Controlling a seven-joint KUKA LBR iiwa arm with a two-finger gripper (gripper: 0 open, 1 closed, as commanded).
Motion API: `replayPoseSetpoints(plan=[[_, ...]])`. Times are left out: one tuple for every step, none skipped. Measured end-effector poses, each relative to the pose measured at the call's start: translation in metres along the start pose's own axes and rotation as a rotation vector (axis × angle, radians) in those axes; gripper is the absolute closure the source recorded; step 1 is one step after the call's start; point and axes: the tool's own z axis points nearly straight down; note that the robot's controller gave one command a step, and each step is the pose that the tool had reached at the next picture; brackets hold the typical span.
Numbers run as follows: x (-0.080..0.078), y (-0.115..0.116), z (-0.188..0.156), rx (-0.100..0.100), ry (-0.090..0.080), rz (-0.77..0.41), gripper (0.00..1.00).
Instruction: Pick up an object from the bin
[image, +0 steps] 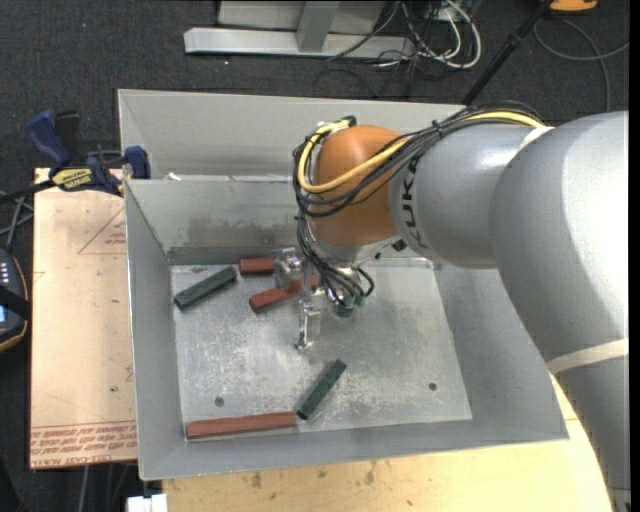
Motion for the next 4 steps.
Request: replayPoseSetpoints(plan=[[0.000, -0.003, -0.001, -0.002, 0.000, 0.040, 1.00], [0.000, -0.004, -0.001, -0.002, 0.000, 0.046, 1.00], [0.001, -0.004, -0.005, -0.002, 0.003, 0.046, 1.00], [0.001, -0.004, -0.017, -0.001, 0.005, 0.046, 1.00]])
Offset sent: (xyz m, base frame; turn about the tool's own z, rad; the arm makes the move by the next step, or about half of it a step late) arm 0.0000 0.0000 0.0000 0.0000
